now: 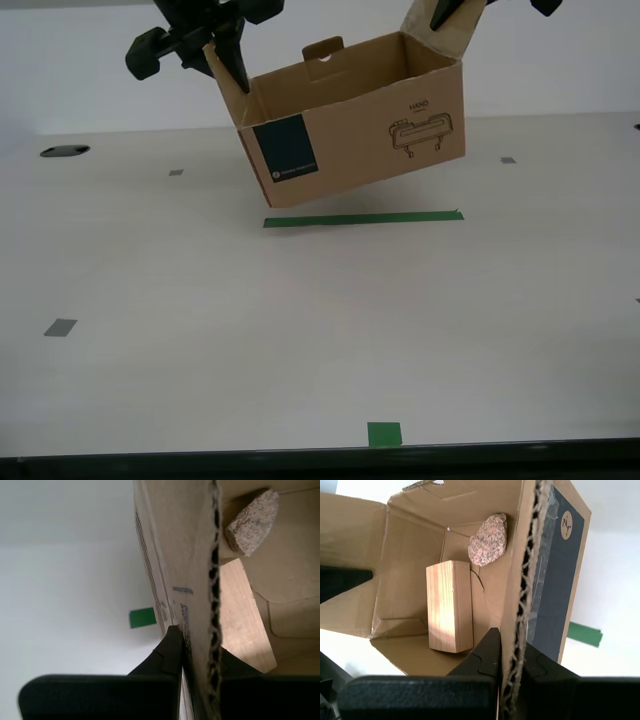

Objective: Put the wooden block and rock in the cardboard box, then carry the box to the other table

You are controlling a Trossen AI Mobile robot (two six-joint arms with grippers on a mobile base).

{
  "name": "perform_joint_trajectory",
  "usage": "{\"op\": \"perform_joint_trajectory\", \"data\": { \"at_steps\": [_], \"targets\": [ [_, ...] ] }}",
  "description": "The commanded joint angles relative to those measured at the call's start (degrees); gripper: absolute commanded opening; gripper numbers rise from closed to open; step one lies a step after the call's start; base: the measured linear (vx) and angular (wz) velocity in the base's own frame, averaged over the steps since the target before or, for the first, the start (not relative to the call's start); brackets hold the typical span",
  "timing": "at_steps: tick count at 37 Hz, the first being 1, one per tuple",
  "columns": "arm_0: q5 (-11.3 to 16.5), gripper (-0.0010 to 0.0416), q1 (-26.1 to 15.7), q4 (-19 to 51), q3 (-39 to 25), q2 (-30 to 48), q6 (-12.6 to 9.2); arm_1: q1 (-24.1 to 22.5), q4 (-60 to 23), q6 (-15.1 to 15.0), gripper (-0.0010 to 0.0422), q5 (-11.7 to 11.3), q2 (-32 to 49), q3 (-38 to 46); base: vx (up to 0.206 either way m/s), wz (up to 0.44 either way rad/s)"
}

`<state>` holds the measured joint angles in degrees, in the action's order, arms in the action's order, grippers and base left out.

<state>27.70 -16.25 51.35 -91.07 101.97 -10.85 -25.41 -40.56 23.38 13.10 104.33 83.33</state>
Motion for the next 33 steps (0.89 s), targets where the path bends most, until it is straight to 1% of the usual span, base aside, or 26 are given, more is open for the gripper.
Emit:
{"op": "perform_joint_trajectory", "data": {
  "at_steps": [1,4,7,9,14,18,25,33],
  "targets": [
    [0.66,-0.0001,-0.11,-2.1,3.67,-2.49,-1.07,-1.01,-0.35,-0.98,-0.0001,2.25,-0.09,0.13,0.0,0.0],
    [0.66,-0.0001,-0.11,-3.19,6.93,-4.26,-1.29,-2.12,-0.72,-1.38,-0.0001,2.25,-0.13,0.13,0.0,0.0],
    [0.66,-0.0001,-0.11,-4.85,10.54,-5.95,-2.29,-3.19,-0.79,-1.64,-0.0001,2.34,-0.13,0.11,0.0,0.0],
    [0.66,-0.0001,-0.11,-5.64,12.72,-7.04,-2.73,-3.72,-0.79,-1.79,-0.0001,2.82,-0.13,0.11,0.0,0.0],
    [0.66,-0.0001,-0.15,-6.93,17.4,-9.81,-2.93,-4.63,-1.09,-1.95,-0.0001,4.57,-0.13,0.13,0.0,0.0],
    [0.66,-0.0001,-0.15,-7.65,20.15,-12.0,-3.17,-5.03,-1.6,-2.08,-0.0001,4.61,-0.13,0.11,0.0,0.0],
    [0.63,-0.0001,-0.17,-8.2,22.97,-14.86,-3.19,-5.88,-1.92,-2.19,-0.0001,4.63,-0.55,0.11,0.0,0.0],
    [0.66,-0.0001,-0.22,-8.48,23.5,-15.93,-3.19,-6.99,-3.17,-2.12,-0.0001,4.57,-2.01,0.11,0.0,0.0]
  ]
}}
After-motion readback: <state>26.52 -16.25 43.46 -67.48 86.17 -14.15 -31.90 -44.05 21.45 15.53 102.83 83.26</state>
